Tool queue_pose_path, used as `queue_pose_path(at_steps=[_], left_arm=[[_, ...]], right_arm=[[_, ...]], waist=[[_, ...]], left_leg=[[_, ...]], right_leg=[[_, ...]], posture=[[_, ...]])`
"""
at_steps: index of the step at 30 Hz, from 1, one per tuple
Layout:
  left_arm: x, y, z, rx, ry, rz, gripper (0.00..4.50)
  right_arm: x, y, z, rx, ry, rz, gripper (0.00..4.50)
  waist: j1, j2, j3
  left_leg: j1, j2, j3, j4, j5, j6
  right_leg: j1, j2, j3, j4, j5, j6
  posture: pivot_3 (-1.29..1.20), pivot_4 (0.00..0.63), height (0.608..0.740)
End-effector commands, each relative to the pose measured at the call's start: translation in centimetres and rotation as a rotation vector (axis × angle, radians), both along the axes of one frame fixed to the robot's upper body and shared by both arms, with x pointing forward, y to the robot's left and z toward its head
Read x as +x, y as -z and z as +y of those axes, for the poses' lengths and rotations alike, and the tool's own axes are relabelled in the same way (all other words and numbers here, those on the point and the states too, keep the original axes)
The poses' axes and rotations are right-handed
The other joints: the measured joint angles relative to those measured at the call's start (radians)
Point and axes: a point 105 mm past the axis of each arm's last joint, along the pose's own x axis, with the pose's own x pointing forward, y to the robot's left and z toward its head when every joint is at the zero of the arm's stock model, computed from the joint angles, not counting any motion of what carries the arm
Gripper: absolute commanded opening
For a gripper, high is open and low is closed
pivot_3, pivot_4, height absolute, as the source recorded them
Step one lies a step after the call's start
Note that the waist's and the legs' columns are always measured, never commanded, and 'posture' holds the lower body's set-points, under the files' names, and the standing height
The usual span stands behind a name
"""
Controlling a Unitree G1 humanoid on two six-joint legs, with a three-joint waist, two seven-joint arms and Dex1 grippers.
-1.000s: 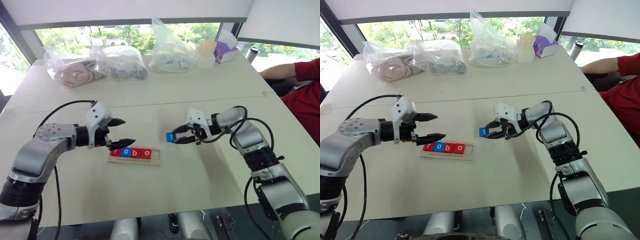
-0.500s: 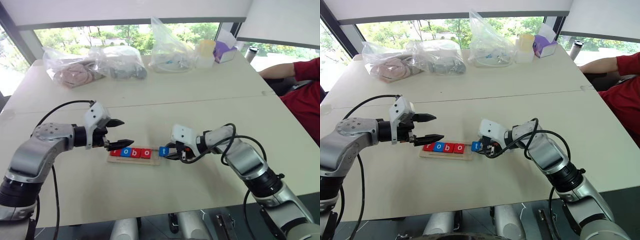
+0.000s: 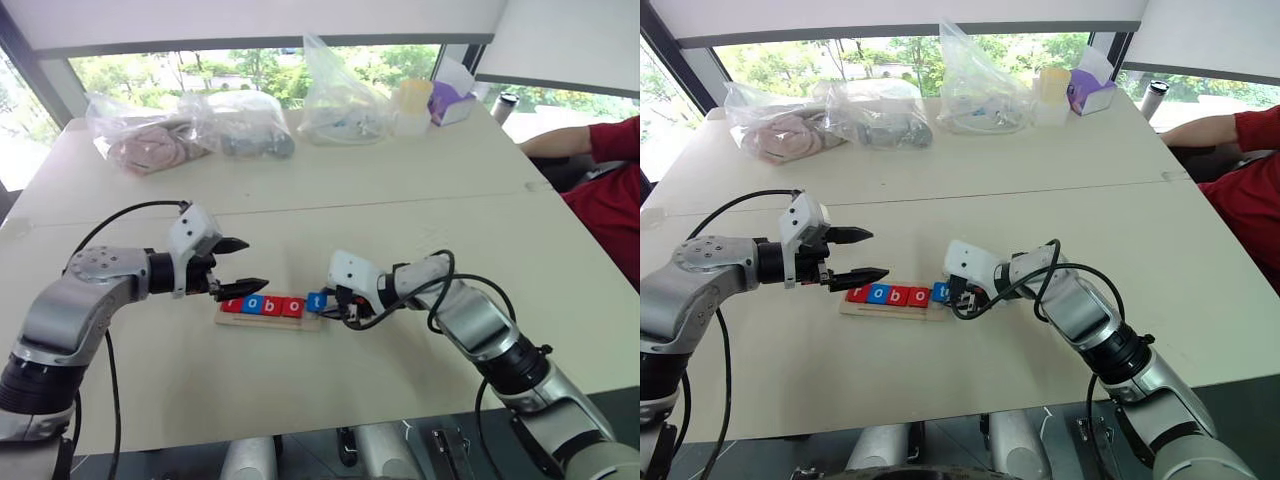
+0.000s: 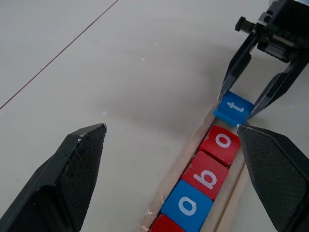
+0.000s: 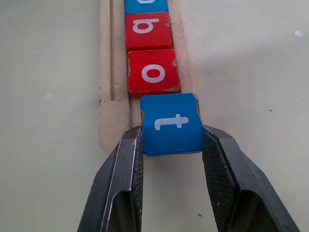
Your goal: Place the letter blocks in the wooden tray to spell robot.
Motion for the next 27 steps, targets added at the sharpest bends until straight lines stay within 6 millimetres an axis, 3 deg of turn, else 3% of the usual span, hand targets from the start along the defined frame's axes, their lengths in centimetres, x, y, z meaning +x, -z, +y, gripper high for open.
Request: queue_pose_path(at_steps=[1,27], left_arm=[[-0.2,-0.9,-0.2,-0.011,0.01,-0.037,4.5],[0.0,-0.5,-0.2,0.005,0.01,-0.034,4.5]], right_arm=[[0.0,-0.7,0.5,0.01,-0.018,-0.027,1.13],[-1.0,-0.7,2.4,0.054,-0.032,-0.012,1.13]], waist=[[0.0,0.0,0.0],[0.0,0.0,0.0]], left_leg=[[0.0,0.0,0.0,0.0,0.0,0.0],[0.0,0.0,0.0,0.0,0.0,0.0]], right_leg=[[0.0,0.0,0.0,0.0,0.0,0.0],[-0.001,0.0,0.0,0.0,0.0,0.0]], posture=[[0.0,0.15,0.74],[0.0,0.15,0.74]])
